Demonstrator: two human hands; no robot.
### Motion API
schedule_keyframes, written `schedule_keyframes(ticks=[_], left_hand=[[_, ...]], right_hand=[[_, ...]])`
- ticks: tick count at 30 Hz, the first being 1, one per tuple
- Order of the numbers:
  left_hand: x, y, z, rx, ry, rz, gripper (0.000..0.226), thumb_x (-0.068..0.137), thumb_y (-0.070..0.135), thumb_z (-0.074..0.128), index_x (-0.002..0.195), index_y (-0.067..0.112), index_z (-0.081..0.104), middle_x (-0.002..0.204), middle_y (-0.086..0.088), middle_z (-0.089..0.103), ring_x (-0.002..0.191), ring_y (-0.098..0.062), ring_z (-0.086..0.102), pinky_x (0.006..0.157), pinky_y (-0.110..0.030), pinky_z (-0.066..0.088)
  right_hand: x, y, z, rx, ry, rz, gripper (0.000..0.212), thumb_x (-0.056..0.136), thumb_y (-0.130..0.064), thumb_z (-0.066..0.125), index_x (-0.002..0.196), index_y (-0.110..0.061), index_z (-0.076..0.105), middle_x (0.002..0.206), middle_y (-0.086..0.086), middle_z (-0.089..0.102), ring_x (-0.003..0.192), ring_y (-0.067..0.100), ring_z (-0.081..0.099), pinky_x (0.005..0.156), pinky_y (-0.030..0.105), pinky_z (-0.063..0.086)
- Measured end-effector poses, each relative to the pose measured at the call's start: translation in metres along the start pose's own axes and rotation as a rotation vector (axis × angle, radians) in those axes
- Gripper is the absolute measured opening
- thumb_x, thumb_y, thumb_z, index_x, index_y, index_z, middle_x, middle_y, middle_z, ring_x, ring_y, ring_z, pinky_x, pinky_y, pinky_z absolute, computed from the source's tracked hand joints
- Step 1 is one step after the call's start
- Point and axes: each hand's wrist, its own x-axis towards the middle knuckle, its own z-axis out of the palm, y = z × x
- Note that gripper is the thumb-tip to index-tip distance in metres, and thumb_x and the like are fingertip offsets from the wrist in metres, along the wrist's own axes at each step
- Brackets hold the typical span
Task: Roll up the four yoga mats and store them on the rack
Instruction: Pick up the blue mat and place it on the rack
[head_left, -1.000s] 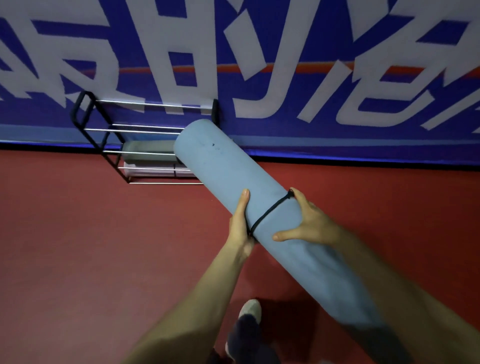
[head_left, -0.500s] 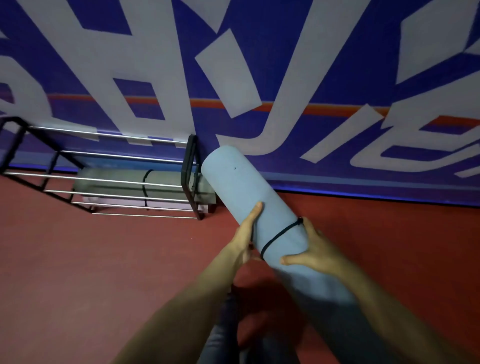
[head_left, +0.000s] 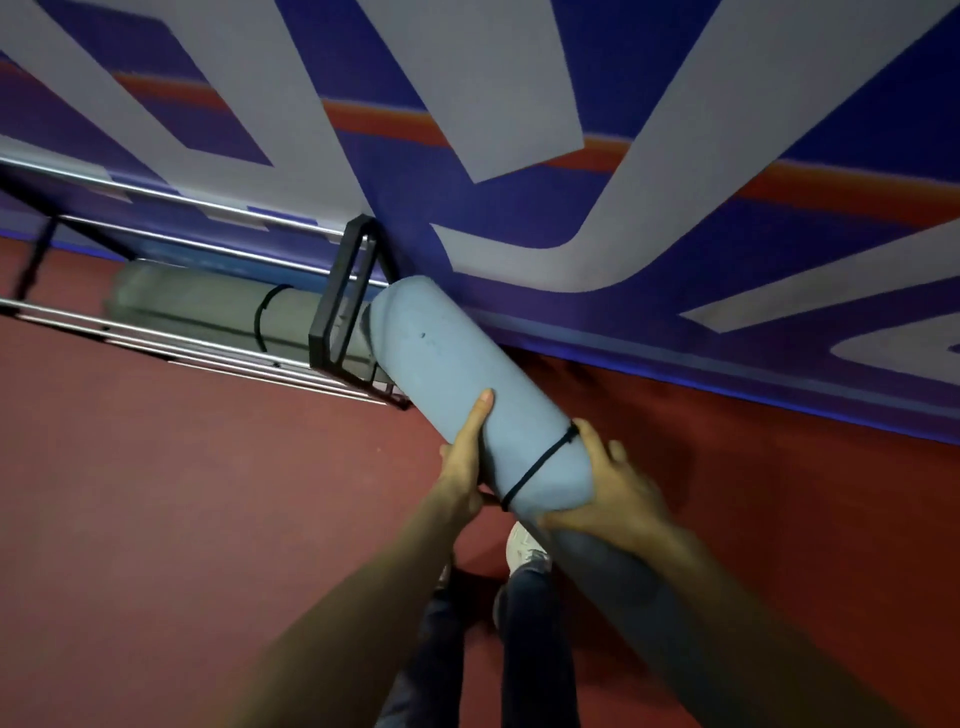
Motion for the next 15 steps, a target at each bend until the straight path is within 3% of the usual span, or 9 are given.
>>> schedule_keyframes(ticks=[9,13,15], left_hand=[[0.041,0.013,-0.003,-0.144,0.078,0.098,0.098,0.059,0.073,0.069,0.137,0.021,0.038,0.122,-0.002,0.058,0.101,-0.022,0.059,0.066,-0.045,0.052],[0.050,0.024,-0.007,-0.214,0.094,0.140,0.097,0.060,0.072,0.070,0.138,0.023,0.037,0.126,-0.001,0.056,0.104,-0.021,0.057,0.065,-0.044,0.051],[0.053,0.032,-0.011,-0.231,0.093,0.192,0.085,0.064,0.070,0.068,0.132,0.025,0.045,0.123,0.001,0.059,0.105,-0.020,0.059,0.072,-0.044,0.052]], right_hand=[[0.065,-0.014,-0.010,-0.199,0.010,-0.169,0.124,0.055,-0.066,0.074,0.147,-0.039,-0.003,0.137,0.008,0.034,0.122,0.034,0.043,0.103,0.044,0.034],[0.087,-0.029,-0.015,-0.252,0.023,-0.223,0.124,0.053,-0.068,0.075,0.147,-0.038,-0.001,0.141,0.011,0.032,0.126,0.035,0.041,0.104,0.044,0.032],[0.096,-0.039,-0.017,-0.260,0.039,-0.254,0.123,0.053,-0.066,0.076,0.146,-0.038,0.001,0.141,0.011,0.033,0.126,0.036,0.041,0.104,0.045,0.032]])
